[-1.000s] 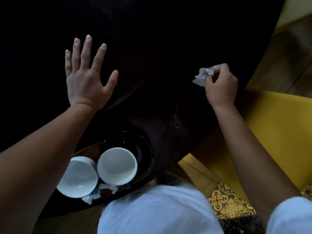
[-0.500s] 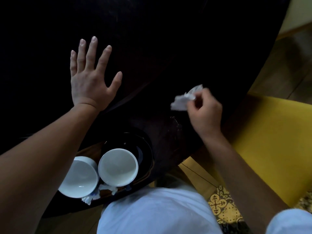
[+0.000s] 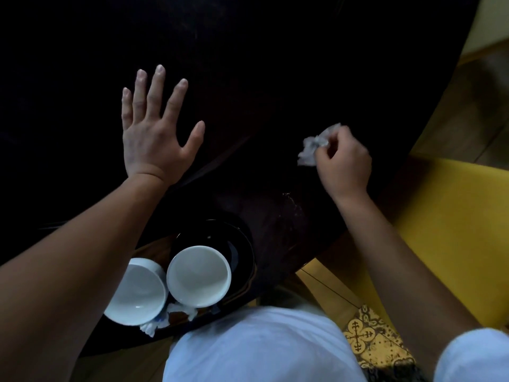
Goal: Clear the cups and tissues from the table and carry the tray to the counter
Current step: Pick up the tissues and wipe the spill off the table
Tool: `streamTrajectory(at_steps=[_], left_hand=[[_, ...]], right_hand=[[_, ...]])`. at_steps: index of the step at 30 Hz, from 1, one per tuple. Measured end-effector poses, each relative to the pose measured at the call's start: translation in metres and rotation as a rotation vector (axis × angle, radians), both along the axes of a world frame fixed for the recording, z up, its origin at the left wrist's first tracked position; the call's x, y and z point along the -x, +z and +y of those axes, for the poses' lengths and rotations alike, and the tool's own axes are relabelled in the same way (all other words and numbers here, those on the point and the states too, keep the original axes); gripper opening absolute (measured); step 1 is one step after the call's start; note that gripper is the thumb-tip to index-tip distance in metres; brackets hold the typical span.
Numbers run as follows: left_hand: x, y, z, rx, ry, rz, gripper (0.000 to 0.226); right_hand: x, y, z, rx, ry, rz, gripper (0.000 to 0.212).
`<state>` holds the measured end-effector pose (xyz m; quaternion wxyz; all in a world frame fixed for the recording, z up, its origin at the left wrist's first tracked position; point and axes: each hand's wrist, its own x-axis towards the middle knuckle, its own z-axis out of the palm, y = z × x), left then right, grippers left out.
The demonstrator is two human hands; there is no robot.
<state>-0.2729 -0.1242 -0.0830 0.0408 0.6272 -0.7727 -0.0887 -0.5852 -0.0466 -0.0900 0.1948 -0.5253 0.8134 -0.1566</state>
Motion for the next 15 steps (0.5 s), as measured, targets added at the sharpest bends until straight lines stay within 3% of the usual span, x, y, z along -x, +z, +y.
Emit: streamTrajectory(at_steps=[7, 15], left_hand=[[-0.001, 0.0, 0.0, 0.002, 0.0, 0.002, 0.069], [0.001, 0.0, -0.001, -0.012, 0.008, -0.001, 0.07]], right_hand=[[-0.028, 0.009, 0.06, -0.155, 0.195, -0.099, 0.012], [0.038, 0.019, -0.007, 0.102, -0.085, -0.078, 0.011]])
